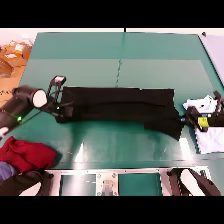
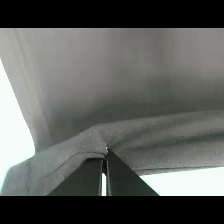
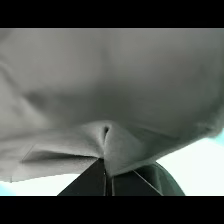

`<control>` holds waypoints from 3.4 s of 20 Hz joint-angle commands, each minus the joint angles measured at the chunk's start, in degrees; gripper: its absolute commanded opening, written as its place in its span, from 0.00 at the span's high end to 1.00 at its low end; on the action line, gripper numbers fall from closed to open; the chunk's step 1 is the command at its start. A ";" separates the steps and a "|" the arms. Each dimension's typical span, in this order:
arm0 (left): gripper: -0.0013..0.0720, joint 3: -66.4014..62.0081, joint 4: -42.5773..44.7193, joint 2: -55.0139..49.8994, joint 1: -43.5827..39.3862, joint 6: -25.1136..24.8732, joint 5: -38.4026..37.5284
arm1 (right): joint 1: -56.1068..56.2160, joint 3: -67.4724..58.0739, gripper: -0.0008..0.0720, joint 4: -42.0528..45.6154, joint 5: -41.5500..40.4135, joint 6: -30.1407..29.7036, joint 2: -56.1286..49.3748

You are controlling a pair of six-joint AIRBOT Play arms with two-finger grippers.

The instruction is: Fold the shirts.

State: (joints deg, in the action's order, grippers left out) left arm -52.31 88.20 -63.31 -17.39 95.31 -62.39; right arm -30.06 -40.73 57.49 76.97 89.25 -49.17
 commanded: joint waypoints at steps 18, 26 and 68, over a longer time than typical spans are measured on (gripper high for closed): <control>0.30 -41.20 -2.51 -32.46 11.80 -5.75 7.69 | 4.31 -53.09 0.24 -6.56 -0.26 -14.10 -53.00; 0.94 -42.77 -5.22 -32.48 12.59 -5.73 -4.28 | -5.18 -36.48 0.08 -7.98 -0.20 -27.50 -54.64; 0.96 -69.96 -23.69 -53.27 -1.07 -13.66 -28.02 | 18.73 -53.40 0.97 -20.90 16.46 -13.66 -37.53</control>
State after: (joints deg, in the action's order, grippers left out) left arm -112.95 51.81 -117.27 -24.73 79.50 -71.66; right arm -14.09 -94.06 38.70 94.85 73.56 -86.76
